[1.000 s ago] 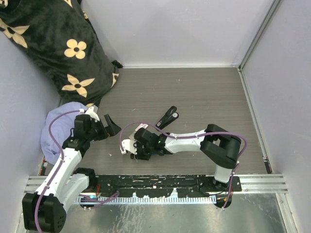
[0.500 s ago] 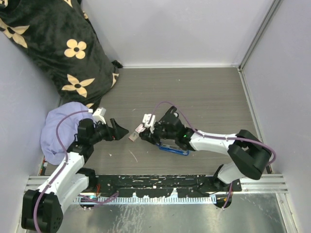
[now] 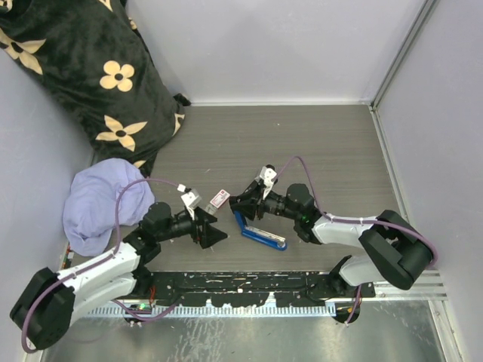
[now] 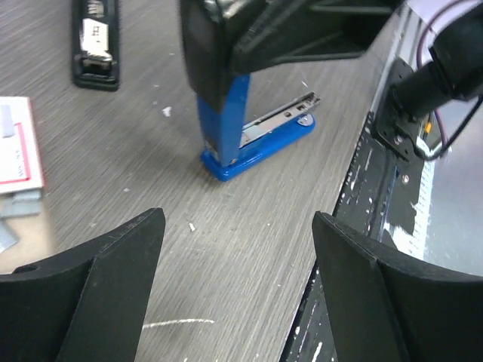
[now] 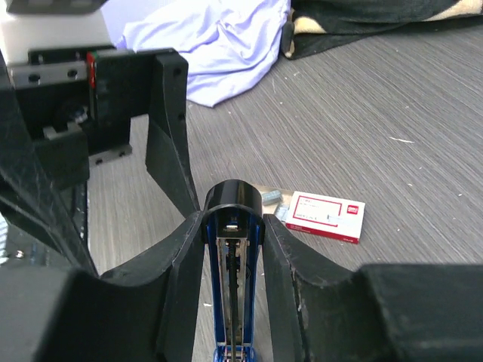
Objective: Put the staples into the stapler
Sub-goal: Close the stapler at the center of the board.
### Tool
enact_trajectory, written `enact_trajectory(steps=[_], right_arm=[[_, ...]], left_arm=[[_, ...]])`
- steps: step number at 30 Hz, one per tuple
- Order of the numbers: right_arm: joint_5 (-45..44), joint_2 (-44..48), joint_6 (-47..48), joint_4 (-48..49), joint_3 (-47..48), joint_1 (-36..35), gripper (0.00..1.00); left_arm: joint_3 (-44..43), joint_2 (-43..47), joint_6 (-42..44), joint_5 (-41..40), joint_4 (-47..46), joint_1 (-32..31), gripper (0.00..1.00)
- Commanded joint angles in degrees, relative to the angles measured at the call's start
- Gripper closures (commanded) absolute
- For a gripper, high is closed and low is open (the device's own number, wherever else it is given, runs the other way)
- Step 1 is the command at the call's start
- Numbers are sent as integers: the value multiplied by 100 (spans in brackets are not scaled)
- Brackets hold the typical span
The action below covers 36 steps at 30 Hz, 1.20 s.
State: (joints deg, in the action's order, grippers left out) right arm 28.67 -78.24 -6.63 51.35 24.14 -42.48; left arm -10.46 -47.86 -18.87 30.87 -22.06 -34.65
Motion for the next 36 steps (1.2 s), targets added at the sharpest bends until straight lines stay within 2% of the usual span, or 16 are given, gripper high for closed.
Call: enact_trajectory(steps=[1,5,11,14,19,22,24,34,36], right_arm=[[425,218,-795,1643,-197,91,96],[578,291,-883,1888,-392,96,95],[837,583,-875,1886,-513,95,95],[1047,719,-877,1807,-514,92,95],[1159,849,-836,1767,-551,91,95],[1240,891,-897,1789,-543,92,95],[1276,913,-956,1843,-538,92,95],[1560,863,-1358,2031,-391,95,94],[1567,854,-1343,1979,-397,93,94]], left_arm=[[-55,-499,620,-131,-1435,-540,17],[-268,-1130,771,-163,-1910,-727,15],[-345,-1831,392,80,-3111,-722,14],[-483,-2016,38,348,-3487,-728,22],[-545,-2166,-464,737,-4109,-734,44],[-587,-2164,-584,882,-4127,-731,56],[-594,-2189,-620,977,-4122,-732,59],[-624,-2307,-548,962,-4126,-1014,60],[-640,-2311,-547,942,-4122,-1031,63]])
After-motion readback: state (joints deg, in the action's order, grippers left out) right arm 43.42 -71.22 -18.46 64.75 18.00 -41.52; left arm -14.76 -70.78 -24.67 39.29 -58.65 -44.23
